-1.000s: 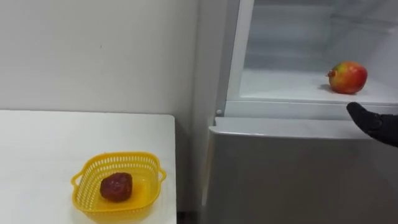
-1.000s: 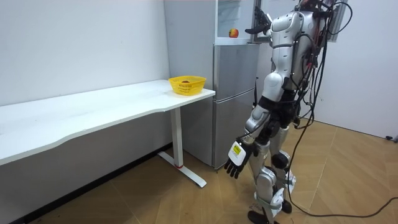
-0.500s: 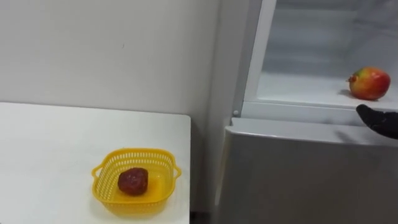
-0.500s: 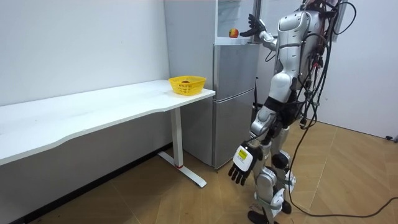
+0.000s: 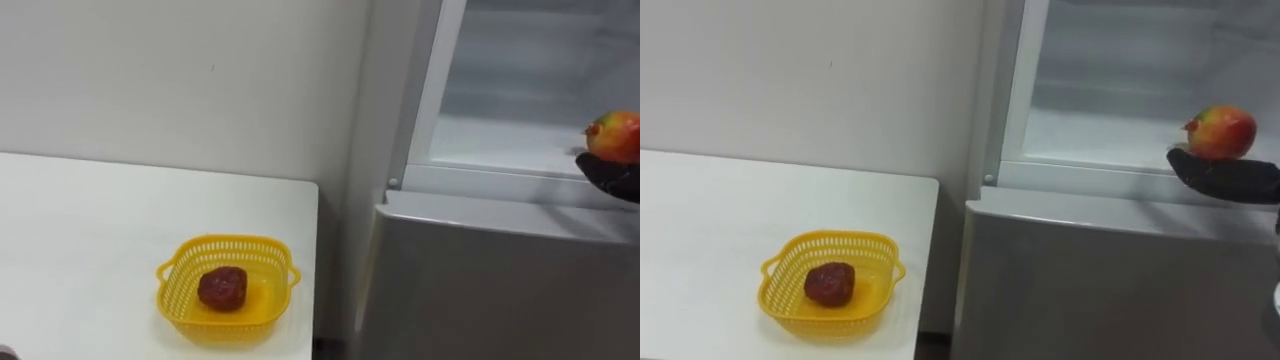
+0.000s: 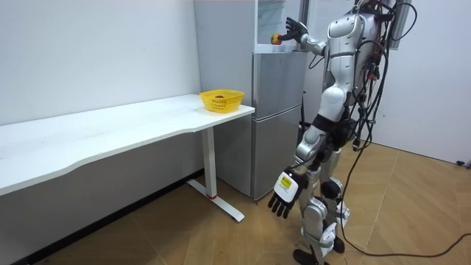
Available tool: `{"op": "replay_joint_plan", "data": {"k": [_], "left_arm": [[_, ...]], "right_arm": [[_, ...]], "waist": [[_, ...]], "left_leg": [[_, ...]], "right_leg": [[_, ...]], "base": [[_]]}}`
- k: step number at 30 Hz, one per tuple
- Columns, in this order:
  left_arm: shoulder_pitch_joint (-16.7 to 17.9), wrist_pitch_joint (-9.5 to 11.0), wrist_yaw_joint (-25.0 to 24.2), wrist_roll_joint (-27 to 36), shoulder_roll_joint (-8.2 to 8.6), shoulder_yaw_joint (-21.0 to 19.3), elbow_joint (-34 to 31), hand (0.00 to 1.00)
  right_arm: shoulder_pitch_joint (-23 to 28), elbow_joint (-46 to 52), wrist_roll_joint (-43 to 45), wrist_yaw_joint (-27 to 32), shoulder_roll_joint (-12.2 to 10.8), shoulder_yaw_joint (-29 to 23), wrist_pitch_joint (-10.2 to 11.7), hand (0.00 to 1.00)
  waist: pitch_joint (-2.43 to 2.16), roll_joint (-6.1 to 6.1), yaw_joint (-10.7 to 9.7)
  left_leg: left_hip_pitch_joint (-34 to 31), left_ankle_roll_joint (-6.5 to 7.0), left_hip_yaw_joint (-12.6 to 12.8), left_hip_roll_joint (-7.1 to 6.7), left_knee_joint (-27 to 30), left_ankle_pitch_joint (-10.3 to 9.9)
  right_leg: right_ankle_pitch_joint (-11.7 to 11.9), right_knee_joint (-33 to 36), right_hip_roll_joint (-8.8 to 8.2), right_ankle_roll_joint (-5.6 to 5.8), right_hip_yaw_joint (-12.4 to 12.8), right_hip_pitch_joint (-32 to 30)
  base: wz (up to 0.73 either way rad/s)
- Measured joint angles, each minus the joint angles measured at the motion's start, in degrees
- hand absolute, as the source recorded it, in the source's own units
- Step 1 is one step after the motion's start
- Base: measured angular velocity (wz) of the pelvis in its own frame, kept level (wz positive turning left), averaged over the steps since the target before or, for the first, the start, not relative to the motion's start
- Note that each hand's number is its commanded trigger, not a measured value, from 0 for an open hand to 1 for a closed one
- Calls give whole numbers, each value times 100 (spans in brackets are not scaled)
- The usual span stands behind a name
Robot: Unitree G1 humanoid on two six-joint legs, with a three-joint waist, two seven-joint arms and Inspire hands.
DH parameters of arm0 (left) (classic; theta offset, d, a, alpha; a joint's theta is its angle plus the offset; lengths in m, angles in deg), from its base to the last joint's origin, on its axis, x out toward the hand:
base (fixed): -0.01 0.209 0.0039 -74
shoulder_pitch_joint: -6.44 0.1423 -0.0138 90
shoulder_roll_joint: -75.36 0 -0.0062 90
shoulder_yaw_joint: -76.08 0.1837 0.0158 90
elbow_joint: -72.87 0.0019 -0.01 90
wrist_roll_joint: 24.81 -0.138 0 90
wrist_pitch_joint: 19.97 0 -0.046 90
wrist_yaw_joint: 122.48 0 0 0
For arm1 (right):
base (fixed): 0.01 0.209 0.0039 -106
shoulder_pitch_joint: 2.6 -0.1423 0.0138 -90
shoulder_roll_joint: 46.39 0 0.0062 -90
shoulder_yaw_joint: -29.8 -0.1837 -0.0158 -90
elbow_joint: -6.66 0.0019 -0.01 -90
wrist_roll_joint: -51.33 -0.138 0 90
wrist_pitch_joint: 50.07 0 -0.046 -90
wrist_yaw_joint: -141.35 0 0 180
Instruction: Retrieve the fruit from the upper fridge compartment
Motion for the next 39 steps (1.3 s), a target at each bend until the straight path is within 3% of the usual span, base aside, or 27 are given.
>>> {"op": "replay_joint_plan", "data": {"k": [14,19,24,29,39], "left_arm": [[268,-10,47,0,-8,-60,-393,0],[313,-114,44,-5,-10,-79,-447,0],[452,-233,25,-6,-8,-379,-742,0],[506,-350,4,-10,-7,-484,-900,0],[602,-347,10,-10,-15,-488,-951,0]], "right_arm": [[-248,-4,-889,-103,309,7,-1,0],[-304,-275,-908,-115,369,7,-21,0],[-330,-712,-1189,-363,529,3,-296,0],[-330,-871,-1288,-635,543,8,-566,0],[-330,-1029,-1306,-1028,670,11,-628,0]], "waist": [[-5,-9,15],[-18,9,5],[-33,1,-42],[-36,-8,-91],[-46,-21,-131]], "left_leg": [[-100,-3,-15,-12,13,2],[-96,-9,-54,-15,13,5],[-85,-16,-133,-24,4,10],[-82,-17,-133,-23,1,12],[-73,-18,-156,-26,3,12]], "right_leg": [[7,-53,-18,-11,-171,-34],[8,-67,-31,-14,-287,-8],[8,-62,-33,-14,-282,19],[8,-60,-32,-14,-277,14],[8,-65,-31,-14,-278,42]], "base": [[0],[3],[6],[0],[0]]}}
